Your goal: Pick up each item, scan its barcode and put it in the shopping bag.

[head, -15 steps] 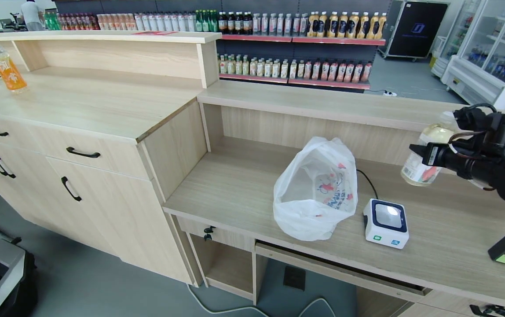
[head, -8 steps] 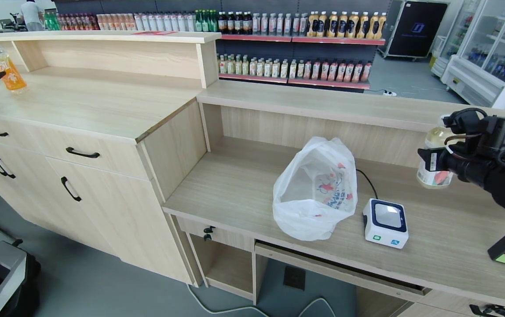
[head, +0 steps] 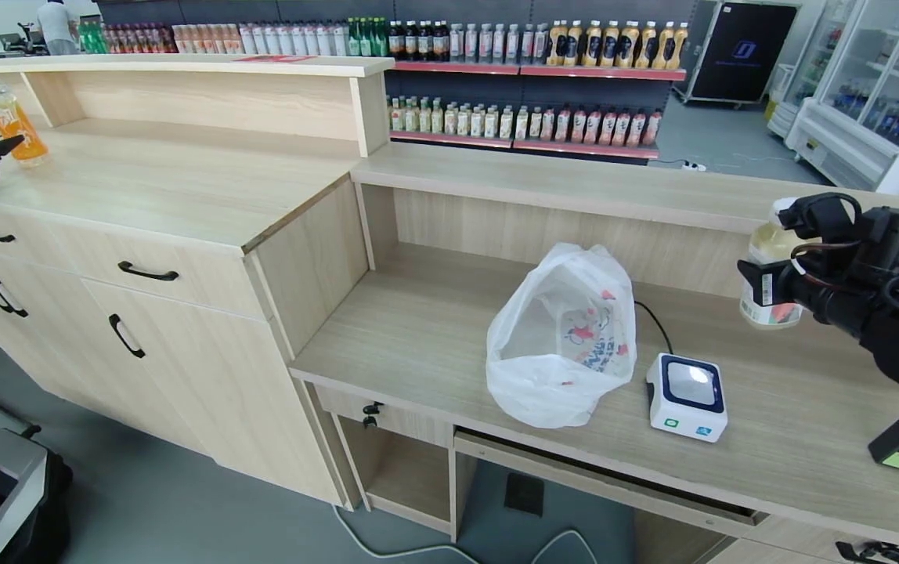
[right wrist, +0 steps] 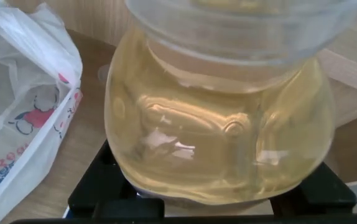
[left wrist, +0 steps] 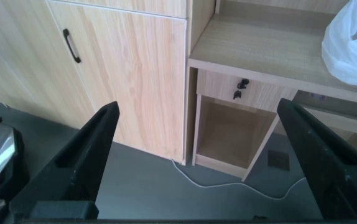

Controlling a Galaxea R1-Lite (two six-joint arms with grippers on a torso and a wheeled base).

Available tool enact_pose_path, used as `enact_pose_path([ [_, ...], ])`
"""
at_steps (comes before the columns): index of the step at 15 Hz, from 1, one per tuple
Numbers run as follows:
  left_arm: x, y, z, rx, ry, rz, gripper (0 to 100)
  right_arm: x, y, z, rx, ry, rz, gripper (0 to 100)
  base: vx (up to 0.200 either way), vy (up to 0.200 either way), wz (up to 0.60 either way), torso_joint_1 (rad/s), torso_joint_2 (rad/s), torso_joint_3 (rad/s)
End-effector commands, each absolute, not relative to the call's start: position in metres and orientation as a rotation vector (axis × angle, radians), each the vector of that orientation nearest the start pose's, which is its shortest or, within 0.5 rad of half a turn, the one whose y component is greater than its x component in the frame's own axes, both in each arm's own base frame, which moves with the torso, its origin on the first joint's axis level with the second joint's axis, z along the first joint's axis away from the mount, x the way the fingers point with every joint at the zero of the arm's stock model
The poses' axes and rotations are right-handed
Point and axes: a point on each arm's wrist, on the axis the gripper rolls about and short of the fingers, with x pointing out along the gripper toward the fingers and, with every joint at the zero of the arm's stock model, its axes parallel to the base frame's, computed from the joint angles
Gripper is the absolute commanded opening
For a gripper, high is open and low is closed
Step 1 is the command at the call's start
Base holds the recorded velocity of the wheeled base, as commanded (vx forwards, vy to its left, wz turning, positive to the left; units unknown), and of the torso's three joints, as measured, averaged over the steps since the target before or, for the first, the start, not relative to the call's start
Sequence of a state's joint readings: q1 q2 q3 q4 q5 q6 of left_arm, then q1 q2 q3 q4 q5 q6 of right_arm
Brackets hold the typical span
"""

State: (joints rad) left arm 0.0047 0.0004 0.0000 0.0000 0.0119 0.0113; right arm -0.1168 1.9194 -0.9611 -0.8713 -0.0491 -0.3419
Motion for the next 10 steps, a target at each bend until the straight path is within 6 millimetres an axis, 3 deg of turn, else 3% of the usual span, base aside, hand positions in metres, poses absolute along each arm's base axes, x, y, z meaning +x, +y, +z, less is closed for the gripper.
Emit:
enact_pose_path([
  [1, -0.023, 0.000, 0.075, 0.011, 0.000, 0.017, 100, 0.364, -0.037, 0.173, -0.348, 0.111, -0.123, 0, 0.000, 0.000, 0.60, 0.002, 0.00, 0.007],
  [3, -0.023, 0.000, 0.075, 0.011, 0.000, 0.017, 100, 0.367, -0.025, 0.173, -0.339, 0.086, -0.057, 0, 0.000, 0.000, 0.60, -0.002, 0.00, -0.005],
  [5, -0.023, 0.000, 0.075, 0.012, 0.000, 0.017, 100, 0.372, -0.021, 0.165, -0.308, 0.079, 0.067, 0, 0.000, 0.000, 0.00, 0.000, 0.00, 0.000],
  [10, -0.023, 0.000, 0.075, 0.011, 0.000, 0.017, 100, 0.399, -0.005, 0.126, -0.165, 0.086, 0.129, 0, 0.000, 0.000, 0.00, 0.000, 0.00, 0.000],
])
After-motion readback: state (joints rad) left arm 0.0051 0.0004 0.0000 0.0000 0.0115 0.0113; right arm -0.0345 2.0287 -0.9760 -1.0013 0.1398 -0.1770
